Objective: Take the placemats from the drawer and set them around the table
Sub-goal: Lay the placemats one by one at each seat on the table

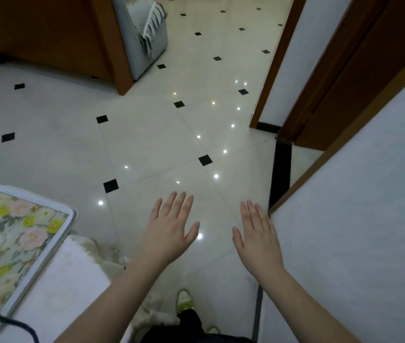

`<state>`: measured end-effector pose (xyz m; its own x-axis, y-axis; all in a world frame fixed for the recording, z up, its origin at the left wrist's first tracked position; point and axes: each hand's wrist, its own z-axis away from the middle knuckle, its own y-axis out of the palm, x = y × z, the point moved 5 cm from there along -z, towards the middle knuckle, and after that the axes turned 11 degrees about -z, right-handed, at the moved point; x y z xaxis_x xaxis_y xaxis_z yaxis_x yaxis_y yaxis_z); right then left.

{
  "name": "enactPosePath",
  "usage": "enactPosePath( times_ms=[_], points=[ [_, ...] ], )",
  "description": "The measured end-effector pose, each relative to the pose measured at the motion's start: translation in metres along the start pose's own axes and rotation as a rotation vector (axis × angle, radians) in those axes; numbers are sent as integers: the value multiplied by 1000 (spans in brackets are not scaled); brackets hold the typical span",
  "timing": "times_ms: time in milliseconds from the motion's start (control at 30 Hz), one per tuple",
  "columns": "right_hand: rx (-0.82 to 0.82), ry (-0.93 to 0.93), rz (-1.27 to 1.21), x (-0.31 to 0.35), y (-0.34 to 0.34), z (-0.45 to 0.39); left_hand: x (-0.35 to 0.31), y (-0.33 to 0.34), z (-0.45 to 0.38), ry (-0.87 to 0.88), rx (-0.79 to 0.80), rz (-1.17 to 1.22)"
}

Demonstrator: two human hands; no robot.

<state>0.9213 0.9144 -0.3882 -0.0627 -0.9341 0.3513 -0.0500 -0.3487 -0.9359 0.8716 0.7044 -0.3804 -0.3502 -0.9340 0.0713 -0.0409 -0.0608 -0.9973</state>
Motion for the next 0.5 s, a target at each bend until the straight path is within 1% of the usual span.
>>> enactPosePath(
  times_ms=[133, 333, 500],
  points=[
    [4, -9, 68, 9, -2, -27, 4, -5, -22, 30, -42, -10],
    [-16, -5, 88, 21, -2, -59, 12, 0, -48, 35, -35, 19],
    [21, -86, 108, 27, 1, -90, 28, 7, -68, -29, -5, 31]
  ],
)
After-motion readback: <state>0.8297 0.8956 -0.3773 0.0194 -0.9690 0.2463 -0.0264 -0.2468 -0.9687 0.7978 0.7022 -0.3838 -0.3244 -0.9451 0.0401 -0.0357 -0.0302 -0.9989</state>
